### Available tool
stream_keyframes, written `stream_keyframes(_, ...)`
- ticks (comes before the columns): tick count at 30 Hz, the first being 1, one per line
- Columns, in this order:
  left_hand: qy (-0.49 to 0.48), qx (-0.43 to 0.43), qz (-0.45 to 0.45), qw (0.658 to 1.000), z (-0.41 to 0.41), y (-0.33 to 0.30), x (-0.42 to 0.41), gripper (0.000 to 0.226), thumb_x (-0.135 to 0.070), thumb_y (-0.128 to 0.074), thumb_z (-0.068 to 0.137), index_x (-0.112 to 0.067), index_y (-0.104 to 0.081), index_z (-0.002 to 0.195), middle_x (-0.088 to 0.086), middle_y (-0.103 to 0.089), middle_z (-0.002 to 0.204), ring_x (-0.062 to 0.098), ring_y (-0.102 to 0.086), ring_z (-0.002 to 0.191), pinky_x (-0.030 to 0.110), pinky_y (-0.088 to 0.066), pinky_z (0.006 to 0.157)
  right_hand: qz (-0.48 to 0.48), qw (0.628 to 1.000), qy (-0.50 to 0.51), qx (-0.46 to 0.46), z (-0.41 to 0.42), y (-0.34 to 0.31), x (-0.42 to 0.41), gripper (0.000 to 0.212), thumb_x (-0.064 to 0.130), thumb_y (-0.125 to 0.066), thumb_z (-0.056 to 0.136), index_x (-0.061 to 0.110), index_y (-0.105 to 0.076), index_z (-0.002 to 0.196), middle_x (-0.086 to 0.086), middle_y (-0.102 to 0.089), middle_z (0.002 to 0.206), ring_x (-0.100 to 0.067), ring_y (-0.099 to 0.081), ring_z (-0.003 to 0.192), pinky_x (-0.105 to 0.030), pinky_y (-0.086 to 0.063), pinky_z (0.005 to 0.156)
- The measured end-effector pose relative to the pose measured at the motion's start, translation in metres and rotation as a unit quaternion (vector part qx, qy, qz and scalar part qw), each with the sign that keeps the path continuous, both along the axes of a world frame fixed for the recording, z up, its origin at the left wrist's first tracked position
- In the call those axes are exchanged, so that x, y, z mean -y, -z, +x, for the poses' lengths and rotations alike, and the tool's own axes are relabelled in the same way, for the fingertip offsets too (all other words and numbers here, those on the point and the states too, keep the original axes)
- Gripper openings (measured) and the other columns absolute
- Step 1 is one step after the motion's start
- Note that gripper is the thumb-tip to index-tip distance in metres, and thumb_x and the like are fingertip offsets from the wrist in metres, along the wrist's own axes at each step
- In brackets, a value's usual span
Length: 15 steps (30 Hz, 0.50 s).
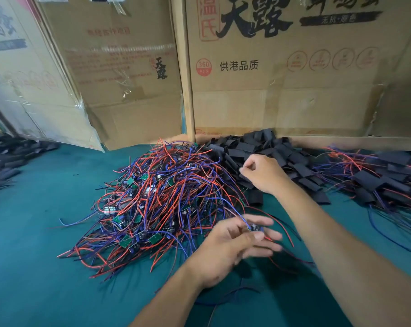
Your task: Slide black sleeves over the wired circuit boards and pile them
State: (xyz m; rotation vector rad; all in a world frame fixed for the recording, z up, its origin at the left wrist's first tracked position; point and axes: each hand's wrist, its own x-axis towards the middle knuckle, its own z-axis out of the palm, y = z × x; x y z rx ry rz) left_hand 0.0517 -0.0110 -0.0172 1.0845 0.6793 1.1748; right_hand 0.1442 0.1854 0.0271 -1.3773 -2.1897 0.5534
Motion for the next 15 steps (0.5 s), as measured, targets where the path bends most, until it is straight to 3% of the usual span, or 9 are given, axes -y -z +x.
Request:
stream_keyframes(2,0.143,0.033,-0.011,0.989,-0.002,-0.004,0.007,0.035,-0.006,-0.052,0.099,-0.006,-0.054,0.135,0.012,-0.064,0.13,0.026,-0.066,0.113,0.035,-0.052,0.097,-0.008,0.999,-0.001,0.038,-0.015,0.001,-0.008,0.029,0.049,-0.061,0.089,0.021,-0.057,0.093,0.002,-0.065,0.082,-0.02,-0.063,0.077,-0.036,-0.054,0.071)
stream_keyframes(5,0.269,0.055,-0.007,0.961,-0.006,-0.008,0.013,0.036,-0.001,-0.048,0.098,-0.004,-0.051,0.133,0.01,-0.062,0.133,0.024,-0.065,0.115,0.039,-0.05,0.1,0.011,0.994,0.001,0.104,-0.031,-0.001,-0.021,0.037,0.053,-0.059,0.091,0.017,-0.058,0.1,-0.003,-0.064,0.09,-0.023,-0.061,0.08,-0.039,-0.055,0.075)
stream_keyframes(9,0.278,0.049,0.019,0.959,-0.015,-0.005,0.008,0.032,-0.001,-0.06,0.089,-0.006,-0.067,0.12,0.015,-0.062,0.131,0.033,-0.057,0.119,0.06,-0.035,0.107,-0.017,0.999,0.008,0.034,-0.028,-0.002,-0.038,0.026,0.035,-0.057,0.098,0.011,-0.068,0.096,-0.006,-0.07,0.094,-0.025,-0.065,0.084,-0.034,-0.049,0.073)
stream_keyframes(12,0.279,0.057,0.045,0.958,-0.015,-0.002,0.004,0.033,-0.001,-0.062,0.09,-0.01,-0.069,0.121,0.013,-0.061,0.134,0.029,-0.057,0.122,0.045,-0.041,0.108,-0.056,0.998,0.015,-0.039,-0.011,-0.003,-0.033,0.027,0.033,-0.057,0.098,0.019,-0.066,0.078,0.001,-0.07,0.075,-0.012,-0.067,0.065,-0.027,-0.045,0.06)
stream_keyframes(15,0.245,0.1,0.051,0.963,-0.012,-0.003,0.005,0.036,0.005,-0.053,0.094,-0.005,-0.063,0.127,0.015,-0.059,0.138,0.027,-0.062,0.118,0.041,-0.048,0.101,-0.077,0.994,0.02,-0.073,0.013,-0.005,-0.012,0.028,0.035,-0.058,0.097,0.021,-0.068,0.075,0.004,-0.068,0.067,-0.003,-0.059,0.047,-0.02,-0.039,0.047)
